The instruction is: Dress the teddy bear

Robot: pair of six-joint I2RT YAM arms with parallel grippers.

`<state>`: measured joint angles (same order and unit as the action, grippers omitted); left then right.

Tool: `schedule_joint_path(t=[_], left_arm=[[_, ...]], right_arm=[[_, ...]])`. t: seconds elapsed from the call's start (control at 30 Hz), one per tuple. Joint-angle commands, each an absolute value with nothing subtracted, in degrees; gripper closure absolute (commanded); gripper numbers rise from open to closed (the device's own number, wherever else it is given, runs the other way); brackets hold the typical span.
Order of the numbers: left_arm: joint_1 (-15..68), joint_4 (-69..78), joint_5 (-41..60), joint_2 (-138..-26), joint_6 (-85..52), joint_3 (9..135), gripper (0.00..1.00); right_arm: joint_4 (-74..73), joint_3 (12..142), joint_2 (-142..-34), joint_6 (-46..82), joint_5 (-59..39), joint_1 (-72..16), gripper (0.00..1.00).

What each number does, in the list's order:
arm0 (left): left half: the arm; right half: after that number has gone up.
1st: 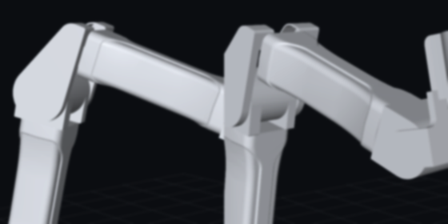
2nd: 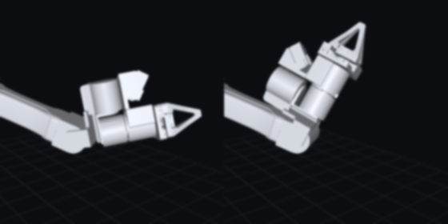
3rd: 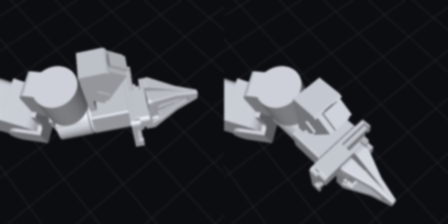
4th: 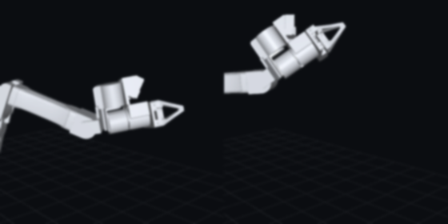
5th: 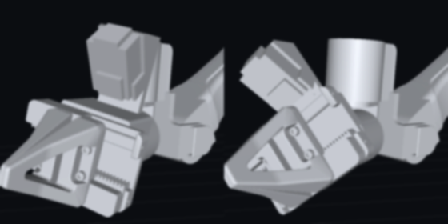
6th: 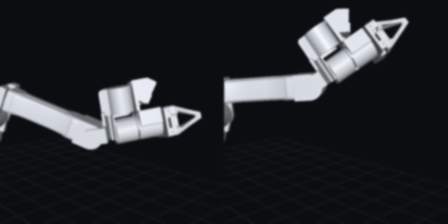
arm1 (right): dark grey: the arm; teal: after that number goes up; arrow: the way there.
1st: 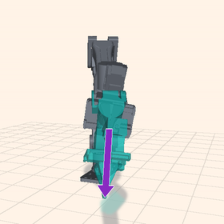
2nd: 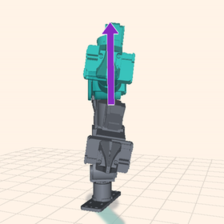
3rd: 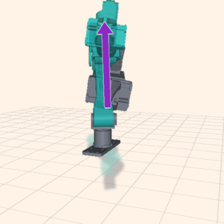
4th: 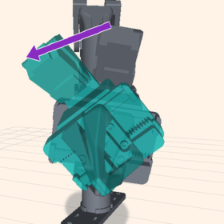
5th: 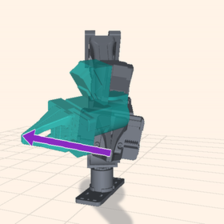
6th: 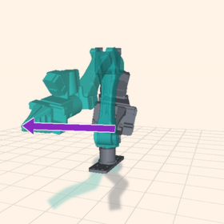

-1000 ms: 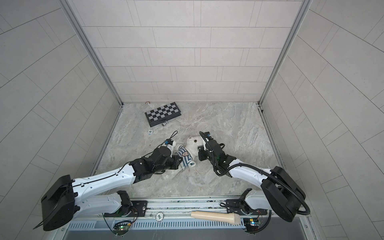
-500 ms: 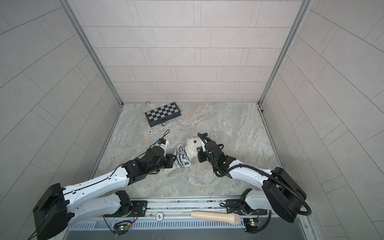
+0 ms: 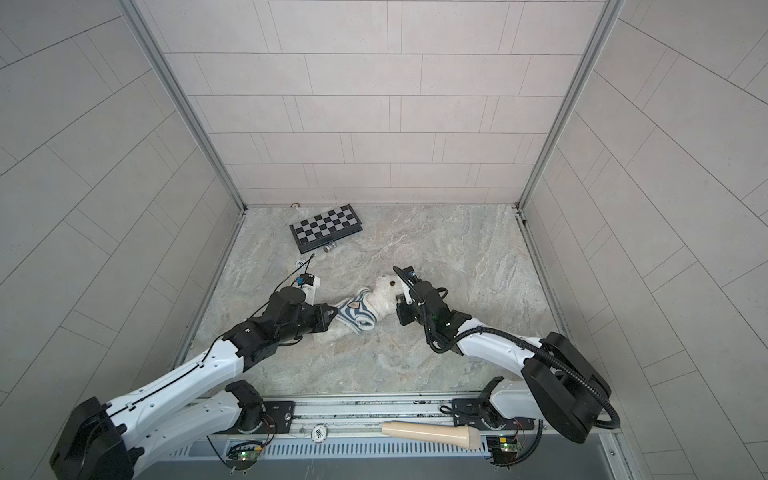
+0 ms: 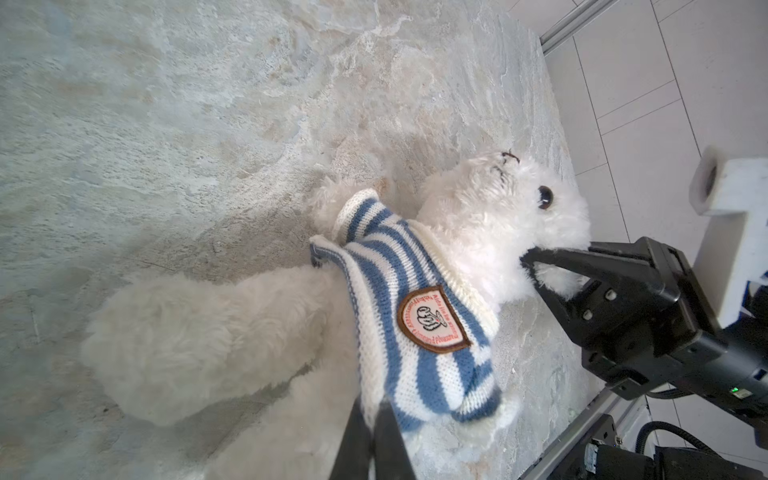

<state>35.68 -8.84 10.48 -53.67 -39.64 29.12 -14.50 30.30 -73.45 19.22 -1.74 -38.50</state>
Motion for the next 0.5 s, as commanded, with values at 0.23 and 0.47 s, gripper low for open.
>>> schedule_joint_path(t=[0.23, 0.47], left_arm=[[29.18, -12.06, 10.83, -50.64, -35.59, 25.95, 1.00], [34.34, -3.36, 15.51, -59.39, -37.64, 27.65, 1.00]], right_arm=[[-8.48, 29.84, -72.75, 16.82, 3.82, -36.04, 1.00], [-8.78, 31.59, -72.71, 15.54, -2.37, -36.55, 1.00]])
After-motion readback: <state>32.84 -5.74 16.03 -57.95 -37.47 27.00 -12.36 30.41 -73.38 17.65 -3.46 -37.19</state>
